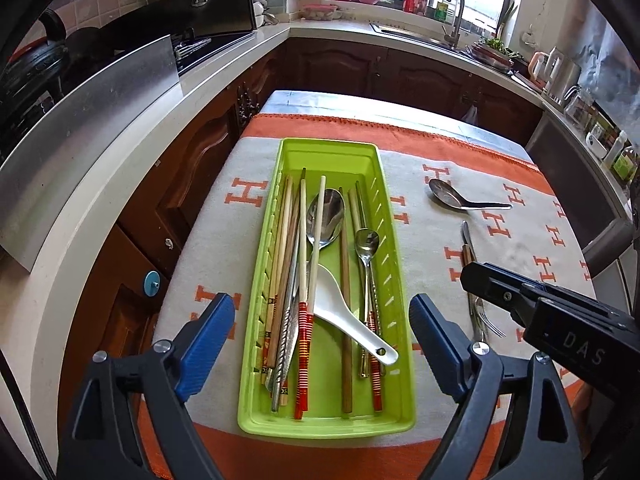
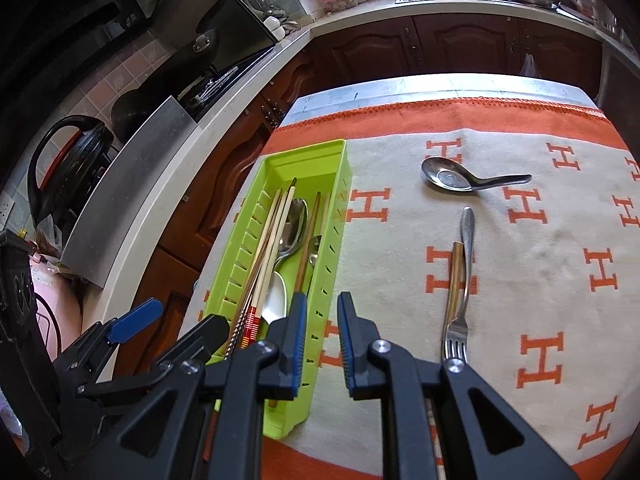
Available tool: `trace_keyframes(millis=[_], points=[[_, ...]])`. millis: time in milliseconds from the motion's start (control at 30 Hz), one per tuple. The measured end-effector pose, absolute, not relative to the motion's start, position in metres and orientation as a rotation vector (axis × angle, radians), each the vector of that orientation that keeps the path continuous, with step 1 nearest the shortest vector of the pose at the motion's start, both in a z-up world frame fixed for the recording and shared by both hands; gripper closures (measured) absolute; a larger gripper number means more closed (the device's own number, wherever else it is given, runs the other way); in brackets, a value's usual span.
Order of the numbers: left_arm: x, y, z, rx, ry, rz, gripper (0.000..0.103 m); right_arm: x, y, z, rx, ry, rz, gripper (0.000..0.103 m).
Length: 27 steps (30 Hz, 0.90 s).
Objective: Organize utensils
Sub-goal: 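Move both tools to the forks and close the right tool on the steel fork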
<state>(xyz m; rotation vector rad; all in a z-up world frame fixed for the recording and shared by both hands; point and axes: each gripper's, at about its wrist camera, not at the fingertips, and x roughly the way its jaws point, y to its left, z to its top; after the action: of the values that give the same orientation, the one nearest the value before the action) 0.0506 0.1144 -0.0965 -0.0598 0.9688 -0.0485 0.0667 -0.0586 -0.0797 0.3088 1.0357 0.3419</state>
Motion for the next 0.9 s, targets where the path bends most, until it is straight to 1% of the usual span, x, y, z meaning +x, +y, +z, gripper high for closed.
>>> trace_keyframes(millis=[467, 900], points=[[0.066, 0.076, -0.098, -0.041, 1.007, -0.114, 0.015, 0.07, -0.119, -0.085, 0.382, 1.019, 0.241, 0.088], [0.077, 0.03, -0.096, -0.002, 0.999, -0.24, 0.015, 0.079, -0.173, -0.098, 0.424, 1.007, 0.138, 0.088]])
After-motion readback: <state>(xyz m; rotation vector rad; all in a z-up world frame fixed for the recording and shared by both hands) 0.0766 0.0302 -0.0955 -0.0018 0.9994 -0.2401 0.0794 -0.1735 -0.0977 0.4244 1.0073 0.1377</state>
